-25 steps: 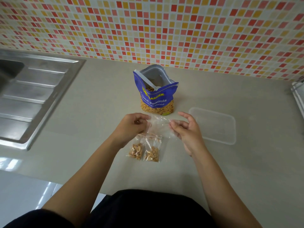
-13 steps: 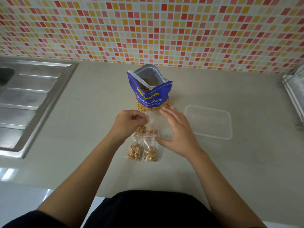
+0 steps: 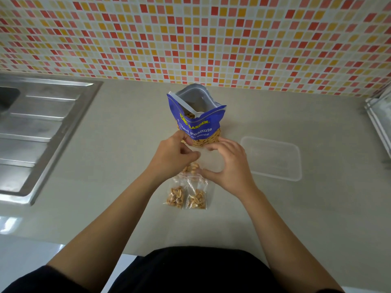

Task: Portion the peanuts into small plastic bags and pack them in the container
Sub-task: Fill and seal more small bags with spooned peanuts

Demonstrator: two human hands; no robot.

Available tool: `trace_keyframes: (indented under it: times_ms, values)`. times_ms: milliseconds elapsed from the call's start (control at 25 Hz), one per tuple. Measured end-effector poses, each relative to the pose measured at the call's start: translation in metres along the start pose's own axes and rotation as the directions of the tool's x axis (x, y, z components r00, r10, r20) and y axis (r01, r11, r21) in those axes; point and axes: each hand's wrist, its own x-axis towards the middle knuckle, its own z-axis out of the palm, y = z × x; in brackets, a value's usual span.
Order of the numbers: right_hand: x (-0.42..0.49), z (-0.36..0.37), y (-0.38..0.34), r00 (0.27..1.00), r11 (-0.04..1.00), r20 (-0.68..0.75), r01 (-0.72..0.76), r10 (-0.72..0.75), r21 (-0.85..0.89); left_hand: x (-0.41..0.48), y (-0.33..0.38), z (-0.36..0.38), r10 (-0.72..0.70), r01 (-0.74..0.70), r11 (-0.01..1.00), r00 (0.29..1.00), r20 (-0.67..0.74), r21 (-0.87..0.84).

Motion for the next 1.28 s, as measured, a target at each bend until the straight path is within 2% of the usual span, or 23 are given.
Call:
trace_keyframes:
  times_ms: [40, 120, 160, 200, 280, 360, 480, 600, 680, 760, 920, 1040, 1080, 1160, 1240, 1280]
  values:
    - [0.0, -0.003, 0.0, 0.999, 0.997, -0.028, -0.033, 0.035, 0.076, 0.003, 0.002, -0.004, 0.042, -0.045, 0.999, 0.992, -0.12, -0.018]
    - [0.0, -0.009, -0.002, 0.991, 0.964, -0.049, -0.11, 0.125, 0.241, 0.019, 0.009, -0.02, 0.105, -0.133, 0.991, 0.889, -0.445, -0.031]
    - [0.0, -0.011, -0.005, 0.984, 0.939, -0.03, -0.159, 0.176, 0.306, 0.032, 0.012, -0.03, 0.107, -0.129, 0.992, 0.841, -0.531, -0.004]
    - [0.001, -0.013, -0.007, 0.975, 0.911, 0.001, -0.207, 0.221, 0.357, 0.047, 0.012, -0.04, 0.103, -0.095, 0.995, 0.834, -0.542, 0.043]
    - [0.002, -0.014, -0.01, 0.96, 0.868, 0.035, -0.267, 0.278, 0.419, 0.074, 0.01, -0.051, 0.074, -0.022, 0.992, 0.907, -0.415, 0.128]
    - [0.003, -0.015, -0.012, 0.953, 0.857, 0.026, -0.283, 0.302, 0.43, 0.09, 0.01, -0.052, 0.073, -0.035, 0.993, 0.937, -0.342, 0.117]
    - [0.005, -0.015, -0.012, 0.945, 0.853, 0.034, -0.308, 0.325, 0.421, 0.099, 0.019, -0.054, 0.128, -0.076, 0.985, 0.919, -0.374, 0.152]
    - [0.008, -0.015, -0.012, 0.936, 0.838, 0.037, -0.329, 0.349, 0.436, 0.102, 0.03, -0.055, 0.197, -0.099, 0.95, 0.926, -0.322, 0.294]
    - [0.011, -0.013, -0.015, 0.928, 0.816, 0.036, -0.344, 0.37, 0.464, 0.1, 0.04, -0.053, 0.294, -0.193, 0.916, 0.919, -0.263, 0.351]
    - [0.014, -0.01, -0.018, 0.916, 0.788, 0.038, -0.363, 0.398, 0.497, 0.098, 0.05, -0.049, 0.377, -0.301, 0.892, 0.907, -0.187, 0.336]
    - [0.017, -0.006, -0.019, 0.903, 0.757, 0.024, -0.373, 0.428, 0.537, 0.1, 0.051, -0.041, 0.344, -0.306, 0.883, 0.938, -0.048, 0.357]
    - [0.014, -0.006, -0.014, 0.896, 0.766, -0.003, -0.378, 0.444, 0.52, 0.097, 0.056, -0.051, 0.385, -0.327, 0.851, 0.921, -0.065, 0.411]
    - [0.014, -0.006, -0.013, 0.892, 0.767, -0.006, -0.384, 0.451, 0.514, 0.097, 0.057, -0.056, 0.402, -0.314, 0.826, 0.91, -0.099, 0.469]
    - [0.013, -0.006, -0.011, 0.887, 0.765, -0.002, -0.396, 0.461, 0.507, 0.097, 0.058, -0.061, 0.358, -0.188, 0.723, 0.925, -0.128, 0.665]
    - [0.014, -0.006, -0.012, 0.889, 0.769, 0.004, -0.397, 0.457, 0.501, 0.096, 0.053, -0.053, 0.223, -0.042, 0.652, 0.965, -0.138, 0.757]
    - [0.014, -0.006, -0.013, 0.89, 0.772, 0.003, -0.397, 0.455, 0.496, 0.097, 0.052, -0.046, 0.15, 0.014, 0.673, 0.976, -0.155, 0.74]
